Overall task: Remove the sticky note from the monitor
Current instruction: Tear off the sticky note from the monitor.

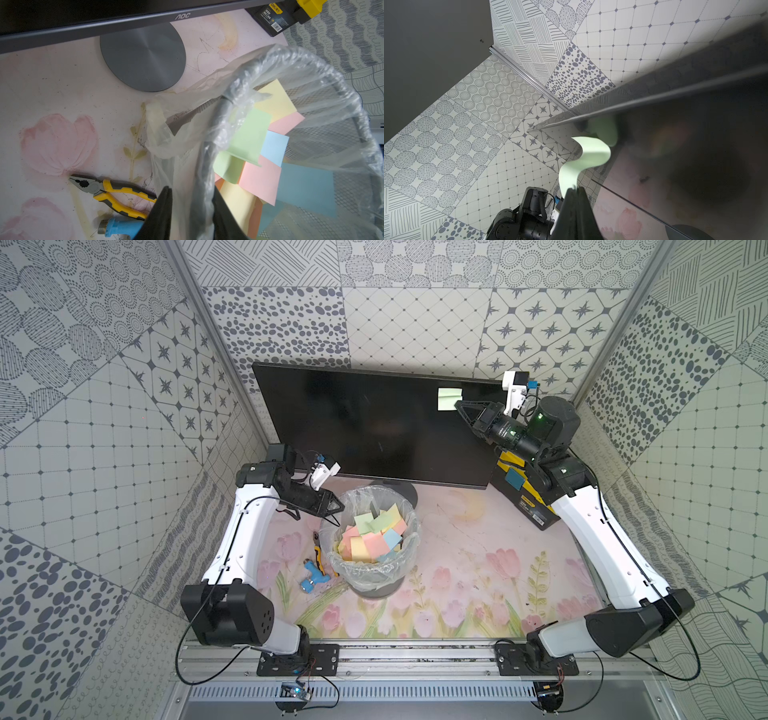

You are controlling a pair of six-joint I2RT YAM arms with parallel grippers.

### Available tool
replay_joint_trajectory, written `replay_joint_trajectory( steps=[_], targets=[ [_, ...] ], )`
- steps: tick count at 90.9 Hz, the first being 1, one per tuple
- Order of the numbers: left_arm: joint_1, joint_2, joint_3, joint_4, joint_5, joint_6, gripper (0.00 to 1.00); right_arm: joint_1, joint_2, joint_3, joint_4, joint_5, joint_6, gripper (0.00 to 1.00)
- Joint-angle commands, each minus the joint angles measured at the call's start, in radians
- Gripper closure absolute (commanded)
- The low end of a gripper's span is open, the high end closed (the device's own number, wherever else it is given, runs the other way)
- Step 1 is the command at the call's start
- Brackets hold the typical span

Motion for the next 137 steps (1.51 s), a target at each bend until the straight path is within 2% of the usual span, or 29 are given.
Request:
replay_joint_trajectory(
  steps=[1,137],
  targets=[
    [-0.003,0.010,0.015,-0.011,-0.006,0.027,0.67,0.011,0.013,0.041,0.023,-0.017,-0.031,1.00],
    [-0.002,0.012,0.018,-0.011,-0.001,0.026,0.67,0.030,0.009,0.138,0.025,-0.032,-0.073,1.00]
  ],
)
